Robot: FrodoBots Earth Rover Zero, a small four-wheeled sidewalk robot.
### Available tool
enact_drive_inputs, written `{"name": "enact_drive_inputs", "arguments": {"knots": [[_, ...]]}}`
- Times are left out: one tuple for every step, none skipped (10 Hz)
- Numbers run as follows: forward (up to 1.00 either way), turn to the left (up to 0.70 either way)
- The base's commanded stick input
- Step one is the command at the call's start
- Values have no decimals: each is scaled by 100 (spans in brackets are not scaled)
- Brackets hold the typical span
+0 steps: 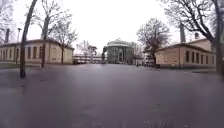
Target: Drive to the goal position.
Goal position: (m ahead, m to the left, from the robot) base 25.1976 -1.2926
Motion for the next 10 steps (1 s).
{"name": "enact_drive_inputs", "arguments": {"knots": [[100, 0], [100, 0], [100, 0], [100, 0], [100, 0], [100, 0], [100, 0], [100, 0], [100, 0], [100, 0]]}}
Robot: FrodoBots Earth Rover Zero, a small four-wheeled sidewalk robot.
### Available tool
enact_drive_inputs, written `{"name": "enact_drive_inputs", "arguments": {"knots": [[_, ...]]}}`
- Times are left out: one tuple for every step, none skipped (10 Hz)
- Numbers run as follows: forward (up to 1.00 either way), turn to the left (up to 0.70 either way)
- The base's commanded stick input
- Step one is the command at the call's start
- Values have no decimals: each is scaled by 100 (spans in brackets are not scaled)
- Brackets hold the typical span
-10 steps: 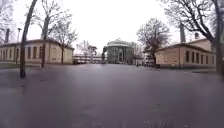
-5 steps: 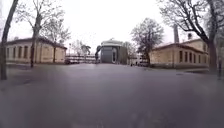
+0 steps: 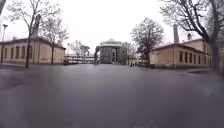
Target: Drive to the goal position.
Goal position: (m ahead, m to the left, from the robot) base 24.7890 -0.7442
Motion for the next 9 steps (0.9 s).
{"name": "enact_drive_inputs", "arguments": {"knots": [[100, 0], [100, 0], [100, 0], [100, 0], [100, 0], [100, 0], [100, 0], [100, 0], [100, 0]]}}
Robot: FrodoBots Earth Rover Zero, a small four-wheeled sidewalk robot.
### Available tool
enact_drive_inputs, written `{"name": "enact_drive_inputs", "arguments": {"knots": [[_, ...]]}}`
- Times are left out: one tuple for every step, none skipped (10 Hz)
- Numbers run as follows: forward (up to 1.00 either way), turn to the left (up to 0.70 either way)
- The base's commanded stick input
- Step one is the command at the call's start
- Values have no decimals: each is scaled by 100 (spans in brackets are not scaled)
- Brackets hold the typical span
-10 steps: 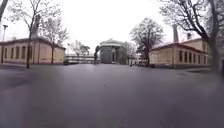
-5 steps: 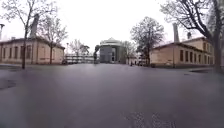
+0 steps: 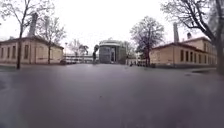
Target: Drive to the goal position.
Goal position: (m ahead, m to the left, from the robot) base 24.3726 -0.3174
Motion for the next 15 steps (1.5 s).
{"name": "enact_drive_inputs", "arguments": {"knots": [[100, 0], [100, 0], [100, 0], [100, 0], [100, 0], [100, 0], [100, 0], [100, 0], [100, 0], [100, 0], [100, 0], [100, 0], [100, 0], [100, 0], [100, 0]]}}
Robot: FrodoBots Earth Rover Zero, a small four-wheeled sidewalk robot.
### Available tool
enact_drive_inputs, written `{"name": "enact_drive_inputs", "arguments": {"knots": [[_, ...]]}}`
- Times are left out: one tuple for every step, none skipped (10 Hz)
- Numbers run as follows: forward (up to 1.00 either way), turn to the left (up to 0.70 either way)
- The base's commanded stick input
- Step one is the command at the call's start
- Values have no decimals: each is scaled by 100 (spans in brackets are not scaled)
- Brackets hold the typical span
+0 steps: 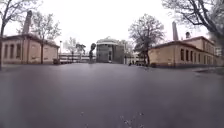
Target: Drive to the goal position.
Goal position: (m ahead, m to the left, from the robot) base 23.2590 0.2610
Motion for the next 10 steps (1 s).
{"name": "enact_drive_inputs", "arguments": {"knots": [[100, 0], [100, 0], [100, 0], [100, 0], [100, 0], [100, 0], [100, 0], [100, 0], [100, 0], [100, 0]]}}
